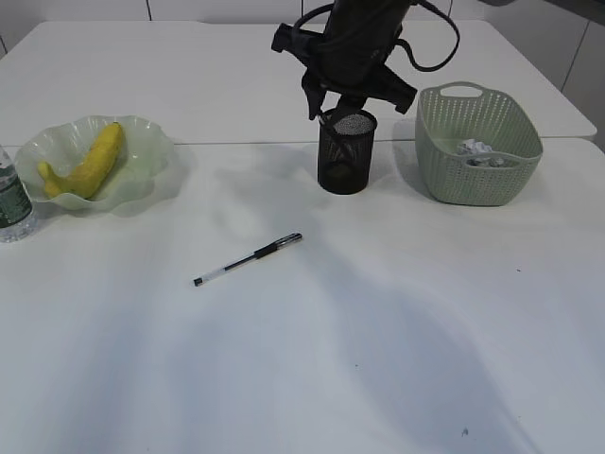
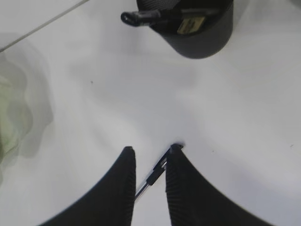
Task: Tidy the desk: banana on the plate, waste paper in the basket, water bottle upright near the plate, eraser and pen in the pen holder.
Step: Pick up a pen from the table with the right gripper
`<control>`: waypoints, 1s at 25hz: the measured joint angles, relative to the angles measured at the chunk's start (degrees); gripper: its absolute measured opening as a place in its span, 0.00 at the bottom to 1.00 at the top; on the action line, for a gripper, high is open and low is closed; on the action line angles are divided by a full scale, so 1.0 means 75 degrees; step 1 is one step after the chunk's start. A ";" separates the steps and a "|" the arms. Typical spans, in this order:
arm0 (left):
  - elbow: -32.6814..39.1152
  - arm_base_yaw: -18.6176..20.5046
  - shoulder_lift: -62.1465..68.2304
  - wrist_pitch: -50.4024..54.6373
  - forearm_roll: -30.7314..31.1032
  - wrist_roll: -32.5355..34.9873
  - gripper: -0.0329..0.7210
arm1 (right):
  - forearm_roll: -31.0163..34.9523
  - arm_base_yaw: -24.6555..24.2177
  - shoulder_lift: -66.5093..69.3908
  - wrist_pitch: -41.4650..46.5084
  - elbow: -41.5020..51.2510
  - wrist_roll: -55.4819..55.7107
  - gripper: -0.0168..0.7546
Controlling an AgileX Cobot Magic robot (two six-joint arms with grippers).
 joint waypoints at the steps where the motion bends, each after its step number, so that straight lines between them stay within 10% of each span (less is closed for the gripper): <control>1: -0.0002 0.0000 0.0000 0.0062 0.0039 -0.0005 0.63 | 0.0198 0.0000 0.0000 0.0010 0.0000 0.0000 0.24; 25: 0.0041 -0.0705 -0.0446 0.0491 0.0844 -0.0421 0.63 | 0.1062 0.0309 0.1005 0.0416 -0.0030 0.3798 0.24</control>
